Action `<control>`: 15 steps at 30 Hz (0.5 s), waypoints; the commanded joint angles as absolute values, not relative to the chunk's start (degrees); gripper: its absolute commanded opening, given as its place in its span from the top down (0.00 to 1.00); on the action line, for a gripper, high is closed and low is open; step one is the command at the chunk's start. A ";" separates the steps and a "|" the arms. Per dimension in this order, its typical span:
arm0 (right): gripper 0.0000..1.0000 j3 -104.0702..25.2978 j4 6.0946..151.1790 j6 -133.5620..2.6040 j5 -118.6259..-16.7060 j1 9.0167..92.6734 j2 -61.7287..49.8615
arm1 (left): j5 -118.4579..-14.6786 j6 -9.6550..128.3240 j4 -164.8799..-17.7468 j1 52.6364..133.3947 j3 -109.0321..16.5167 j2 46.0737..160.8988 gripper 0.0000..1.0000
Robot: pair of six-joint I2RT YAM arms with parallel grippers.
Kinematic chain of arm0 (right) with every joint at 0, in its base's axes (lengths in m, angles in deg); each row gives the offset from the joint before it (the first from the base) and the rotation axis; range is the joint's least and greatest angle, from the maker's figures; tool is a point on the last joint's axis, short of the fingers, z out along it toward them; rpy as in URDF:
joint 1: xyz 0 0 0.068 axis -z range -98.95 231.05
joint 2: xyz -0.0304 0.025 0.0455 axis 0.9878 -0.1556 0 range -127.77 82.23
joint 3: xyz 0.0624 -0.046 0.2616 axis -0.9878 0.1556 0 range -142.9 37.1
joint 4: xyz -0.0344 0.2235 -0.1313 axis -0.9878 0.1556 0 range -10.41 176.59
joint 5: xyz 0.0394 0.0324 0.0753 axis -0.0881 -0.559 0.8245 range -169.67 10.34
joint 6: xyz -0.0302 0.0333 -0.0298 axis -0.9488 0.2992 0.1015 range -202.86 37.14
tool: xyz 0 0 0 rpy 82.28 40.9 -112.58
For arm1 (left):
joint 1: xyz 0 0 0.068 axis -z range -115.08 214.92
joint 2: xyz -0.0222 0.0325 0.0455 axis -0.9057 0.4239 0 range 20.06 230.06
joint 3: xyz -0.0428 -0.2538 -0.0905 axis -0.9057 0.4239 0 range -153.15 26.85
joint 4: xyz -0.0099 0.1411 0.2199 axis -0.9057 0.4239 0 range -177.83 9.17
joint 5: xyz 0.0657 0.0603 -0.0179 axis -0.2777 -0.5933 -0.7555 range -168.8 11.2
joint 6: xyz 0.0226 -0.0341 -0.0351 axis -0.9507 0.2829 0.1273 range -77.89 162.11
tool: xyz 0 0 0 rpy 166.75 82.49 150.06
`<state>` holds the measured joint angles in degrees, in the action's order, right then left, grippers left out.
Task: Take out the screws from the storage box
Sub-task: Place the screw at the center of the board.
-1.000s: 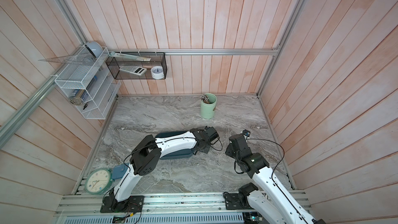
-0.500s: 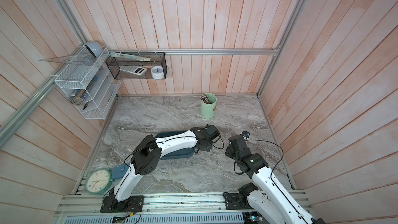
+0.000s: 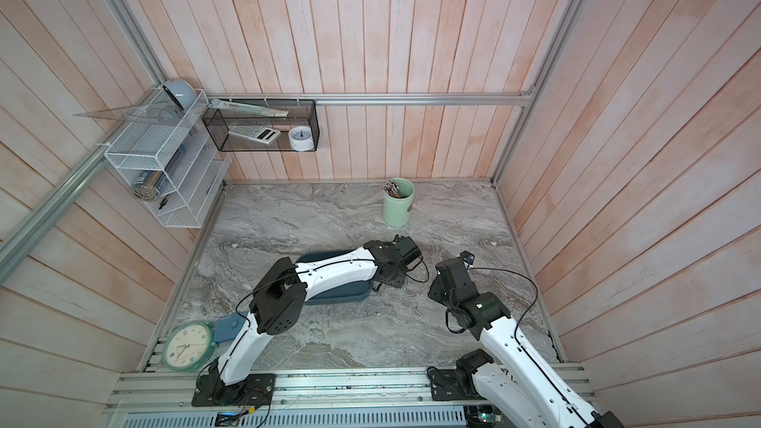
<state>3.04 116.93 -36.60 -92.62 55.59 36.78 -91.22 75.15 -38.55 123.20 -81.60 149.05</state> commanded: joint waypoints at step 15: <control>0.28 -9.85 109.51 -44.58 -79.73 48.63 12.55 | -90.51 69.43 -44.33 99.04 -47.79 103.67 0.25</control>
<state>-3.65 110.46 -41.15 -80.44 51.94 16.61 -92.51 72.53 -44.33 103.77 -54.67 106.56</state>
